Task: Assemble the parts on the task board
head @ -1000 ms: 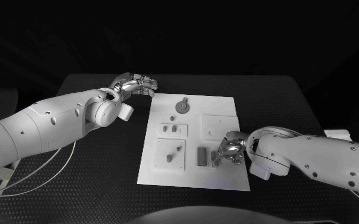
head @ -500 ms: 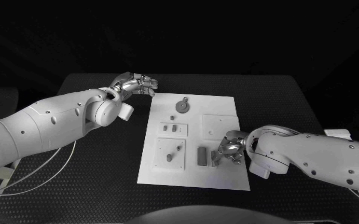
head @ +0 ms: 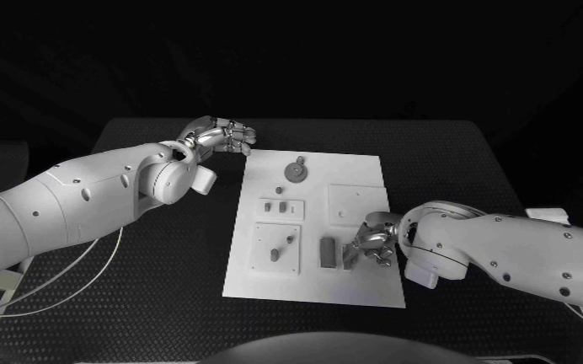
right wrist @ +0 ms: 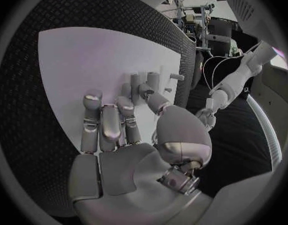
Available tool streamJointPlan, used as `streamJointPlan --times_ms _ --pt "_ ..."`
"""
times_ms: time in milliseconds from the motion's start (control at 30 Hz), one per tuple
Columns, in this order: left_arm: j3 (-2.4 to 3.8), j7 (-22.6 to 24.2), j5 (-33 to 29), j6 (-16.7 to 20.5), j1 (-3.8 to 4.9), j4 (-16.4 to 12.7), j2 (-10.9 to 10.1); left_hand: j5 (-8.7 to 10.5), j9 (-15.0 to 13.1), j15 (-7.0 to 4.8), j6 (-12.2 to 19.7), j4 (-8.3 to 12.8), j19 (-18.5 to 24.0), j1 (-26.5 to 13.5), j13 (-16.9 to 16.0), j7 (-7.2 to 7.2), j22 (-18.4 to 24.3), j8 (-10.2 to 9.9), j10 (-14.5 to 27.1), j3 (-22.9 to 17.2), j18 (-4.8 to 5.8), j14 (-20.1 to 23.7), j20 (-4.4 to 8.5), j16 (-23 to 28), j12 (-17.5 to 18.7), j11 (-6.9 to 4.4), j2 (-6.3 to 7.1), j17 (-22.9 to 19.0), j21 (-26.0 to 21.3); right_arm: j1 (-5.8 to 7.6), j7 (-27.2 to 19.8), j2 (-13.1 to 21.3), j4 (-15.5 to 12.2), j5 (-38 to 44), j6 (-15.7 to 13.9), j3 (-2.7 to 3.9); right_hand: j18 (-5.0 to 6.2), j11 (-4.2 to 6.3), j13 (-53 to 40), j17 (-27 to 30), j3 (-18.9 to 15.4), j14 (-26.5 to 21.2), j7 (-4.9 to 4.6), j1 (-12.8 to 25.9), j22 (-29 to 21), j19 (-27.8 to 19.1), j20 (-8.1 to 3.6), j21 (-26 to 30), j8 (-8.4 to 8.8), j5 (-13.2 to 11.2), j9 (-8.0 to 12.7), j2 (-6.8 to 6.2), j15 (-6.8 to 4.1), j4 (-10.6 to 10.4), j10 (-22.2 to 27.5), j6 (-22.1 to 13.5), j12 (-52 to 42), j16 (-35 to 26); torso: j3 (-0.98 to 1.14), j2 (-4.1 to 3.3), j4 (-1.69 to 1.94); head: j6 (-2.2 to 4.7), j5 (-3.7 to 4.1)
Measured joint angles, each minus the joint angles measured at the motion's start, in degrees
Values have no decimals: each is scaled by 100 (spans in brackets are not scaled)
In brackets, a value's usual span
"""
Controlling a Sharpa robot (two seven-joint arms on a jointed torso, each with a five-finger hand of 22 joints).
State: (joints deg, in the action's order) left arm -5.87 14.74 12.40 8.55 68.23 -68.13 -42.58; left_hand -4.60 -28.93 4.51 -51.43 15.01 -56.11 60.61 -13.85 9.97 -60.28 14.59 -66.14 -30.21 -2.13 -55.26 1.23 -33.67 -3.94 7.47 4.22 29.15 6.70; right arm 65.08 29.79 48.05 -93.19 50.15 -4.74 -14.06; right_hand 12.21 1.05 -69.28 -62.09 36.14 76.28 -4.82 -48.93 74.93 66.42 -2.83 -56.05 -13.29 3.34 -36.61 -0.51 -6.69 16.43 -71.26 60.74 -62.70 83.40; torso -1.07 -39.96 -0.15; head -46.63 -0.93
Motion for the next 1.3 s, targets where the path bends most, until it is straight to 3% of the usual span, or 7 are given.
streamJointPlan --times_ms 100,733,967,1067,1200,1300 --pt "0 -1 0 -1 0 0 -1 0 0 0 0 0 0 0 0 0 0 0 0 0 0 0 0 0 0 0 0 0 0 -5 20 -6 4 4 32 -6 0 0 0 0 8 1 0 94 2 13 -12 25 79 2 100 -35 0 -8 0 0 0 0 0 -1 0 -4 -2" --pt "0 -11 0 -4 0 -10 -11 -22 5 0 -1 -15 0 0 4 1 -4 0 0 -16 0 0 0 0 0 0 0 16 0 -18 58 -29 20 16 129 -12 1 -1 -1 9 65 8 3 151 1 53 -12 26 48 21 73 -33 10 -15 1 3 -1 0 0 -1 0 -12 -19" --pt "-1 -15 0 -4 0 -10 -13 -22 5 0 -1 -15 0 0 4 1 -3 0 0 -16 0 0 0 0 0 0 0 16 0 -23 -43 88 -67 149 113 -12 3 -1 4 19 108 8 10 399 0 53 -12 26 50 21 119 -287 10 -111 2 10 -1 0 3 -1 -1 -1 -26" --pt "-1 -16 0 -5 0 -10 -13 -22 5 0 -1 -15 0 0 4 1 -3 0 0 -16 0 0 0 0 0 0 0 22 0 -22 -157 192 -121 257 90 -10 4 -2 26 55 185 8 8 422 0 66 -25 53 79 21 154 -529 11 -201 2 7 37 -21 5 -1 1 4 -35" --pt "-1 -16 0 -5 0 -7 -14 -22 5 0 -2 -15 0 0 4 2 -3 0 0 -16 0 0 0 22 0 0 0 22 0 24 -541 352 -179 512 8 -12 4 -36 35 110 257 -14 21 303 0 96 -53 76 116 21 182 -707 -10 -233 36 -24 66 -32 6 -1 1 11 -42" --pt "-1 -16 0 -5 0 -6 -17 -22 5 0 -3 -15 0 0 4 3 -3 0 0 -16 0 0 0 22 0 0 0 21 -23 67 -914 445 -212 865 -97 -9 4 -43 -7 105 363 -40 48 40 0 97 -54 76 155 21 199 -734 10 -98 44 -76 24 -32 5 -1 1 13 -44"
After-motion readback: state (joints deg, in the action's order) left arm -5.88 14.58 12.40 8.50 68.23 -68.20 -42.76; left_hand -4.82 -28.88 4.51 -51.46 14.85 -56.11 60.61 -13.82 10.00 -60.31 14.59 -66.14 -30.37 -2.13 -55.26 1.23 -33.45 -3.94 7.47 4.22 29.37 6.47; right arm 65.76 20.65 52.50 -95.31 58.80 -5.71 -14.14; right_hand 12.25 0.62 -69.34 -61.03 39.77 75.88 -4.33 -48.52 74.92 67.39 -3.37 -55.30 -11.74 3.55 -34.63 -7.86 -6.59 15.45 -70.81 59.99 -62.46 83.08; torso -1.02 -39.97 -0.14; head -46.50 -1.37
